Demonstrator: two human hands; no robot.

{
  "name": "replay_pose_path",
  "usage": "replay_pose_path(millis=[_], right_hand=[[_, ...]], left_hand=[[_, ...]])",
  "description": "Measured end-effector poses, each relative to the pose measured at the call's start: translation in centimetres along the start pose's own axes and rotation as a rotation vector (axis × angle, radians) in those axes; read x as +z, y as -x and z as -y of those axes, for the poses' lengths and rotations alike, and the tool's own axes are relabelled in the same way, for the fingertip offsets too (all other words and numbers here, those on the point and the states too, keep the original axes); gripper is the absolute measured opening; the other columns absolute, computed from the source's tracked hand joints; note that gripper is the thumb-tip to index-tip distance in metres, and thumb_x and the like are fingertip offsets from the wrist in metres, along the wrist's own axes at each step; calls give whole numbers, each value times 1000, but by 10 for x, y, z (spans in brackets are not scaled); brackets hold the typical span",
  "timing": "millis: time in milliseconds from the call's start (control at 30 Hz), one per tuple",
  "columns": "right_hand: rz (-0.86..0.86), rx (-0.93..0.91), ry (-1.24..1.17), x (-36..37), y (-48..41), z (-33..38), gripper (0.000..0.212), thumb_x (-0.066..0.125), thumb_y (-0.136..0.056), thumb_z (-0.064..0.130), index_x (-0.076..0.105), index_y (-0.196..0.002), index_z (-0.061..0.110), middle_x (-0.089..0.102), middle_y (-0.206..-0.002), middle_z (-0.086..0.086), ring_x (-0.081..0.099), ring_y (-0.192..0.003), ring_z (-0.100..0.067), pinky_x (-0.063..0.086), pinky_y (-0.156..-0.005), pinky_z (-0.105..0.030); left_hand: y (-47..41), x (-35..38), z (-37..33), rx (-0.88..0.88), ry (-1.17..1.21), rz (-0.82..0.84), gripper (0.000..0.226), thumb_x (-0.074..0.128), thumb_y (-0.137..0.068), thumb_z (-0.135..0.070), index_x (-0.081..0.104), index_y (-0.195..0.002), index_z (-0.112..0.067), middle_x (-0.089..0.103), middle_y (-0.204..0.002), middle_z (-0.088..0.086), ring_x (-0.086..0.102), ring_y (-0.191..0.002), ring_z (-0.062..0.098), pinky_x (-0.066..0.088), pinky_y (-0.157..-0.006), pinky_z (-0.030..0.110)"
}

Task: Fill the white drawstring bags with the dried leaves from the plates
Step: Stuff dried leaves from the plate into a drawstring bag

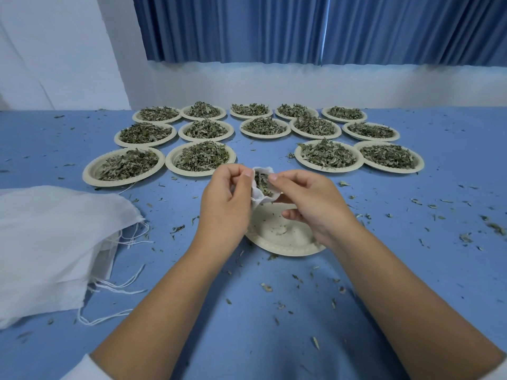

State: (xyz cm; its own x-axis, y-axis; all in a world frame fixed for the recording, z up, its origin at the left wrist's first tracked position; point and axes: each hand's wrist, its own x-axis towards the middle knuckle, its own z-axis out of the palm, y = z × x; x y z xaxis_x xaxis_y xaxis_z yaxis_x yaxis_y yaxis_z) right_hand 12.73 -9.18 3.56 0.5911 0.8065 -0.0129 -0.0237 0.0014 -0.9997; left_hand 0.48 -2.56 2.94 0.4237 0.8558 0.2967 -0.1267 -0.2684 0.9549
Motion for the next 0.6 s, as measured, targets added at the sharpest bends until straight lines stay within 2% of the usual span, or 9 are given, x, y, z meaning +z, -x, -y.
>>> replay_pose_path(millis=[167,233,300,333,367,433,467,533,600], right_hand=[[61,76,-39,2,-2,-1,11,73,-87,29,76,-86,18,71,-84,2,69,-75,-7,53,-55,-21],[150,158,-122,2,-2,-1,11,71,-88,25,76,-91,15,73,-87,-1,71,-82,-15,56,-61,-26],[225,246,-244,2,-3,1,16,68,-89,19,74,-100,10,71,-85,-5,72,-78,-19,57,-62,-28],[251,282,-304,2,-3,2,20,67,-89,17,72,-106,7,69,-87,-7,71,-76,-20,57,-63,-29],[271,306,-354,1,-3,3,21,66,-89,15,70,-108,6,68,-88,-8,71,-76,-21,58,-64,-30],[300,322,-421,-2,-4,3,15,65,-89,16,69,-102,9,68,-88,-8,71,-79,-22,59,-66,-32],[305,323,-438,-3,-4,3,13,65,-89,18,69,-99,10,68,-87,-7,71,-79,-22,59,-65,-32],[300,317,-437,-2,-4,3,17,64,-91,22,68,-102,10,69,-92,-7,71,-78,-20,59,-65,-32],[297,326,-425,0,-4,1,24,64,-92,23,67,-111,9,68,-99,-9,71,-78,-19,59,-66,-32]], left_hand=[[2,0,-1,10,-21,75,15,49,-101,-25,58,-89,-23,63,-72,-7,51,-56,1,44,-58,19],[3,0,-2,11,-33,117,16,49,-101,-25,58,-88,-23,63,-77,-3,53,-62,4,48,-65,28],[4,1,-2,14,-32,143,15,50,-101,-25,59,-89,-22,63,-78,-2,55,-69,9,50,-72,39],[5,1,-2,21,-28,147,15,50,-101,-25,59,-89,-22,62,-77,-4,55,-68,8,50,-70,38],[5,1,-2,28,-27,144,15,50,-101,-24,59,-89,-22,62,-75,-8,53,-63,5,48,-64,31],[4,0,-2,34,-21,128,16,50,-101,-23,58,-88,-23,60,-69,-15,50,-53,-2,41,-56,18],[4,0,-3,32,-19,123,16,50,-101,-23,58,-87,-23,60,-68,-15,49,-52,-3,41,-55,17],[4,0,-3,23,-19,136,15,50,-101,-23,58,-87,-23,61,-71,-13,53,-57,0,49,-60,29],[5,1,-4,11,-21,163,14,51,-100,-23,59,-89,-23,62,-73,-10,58,-68,7,55,-78,47]])
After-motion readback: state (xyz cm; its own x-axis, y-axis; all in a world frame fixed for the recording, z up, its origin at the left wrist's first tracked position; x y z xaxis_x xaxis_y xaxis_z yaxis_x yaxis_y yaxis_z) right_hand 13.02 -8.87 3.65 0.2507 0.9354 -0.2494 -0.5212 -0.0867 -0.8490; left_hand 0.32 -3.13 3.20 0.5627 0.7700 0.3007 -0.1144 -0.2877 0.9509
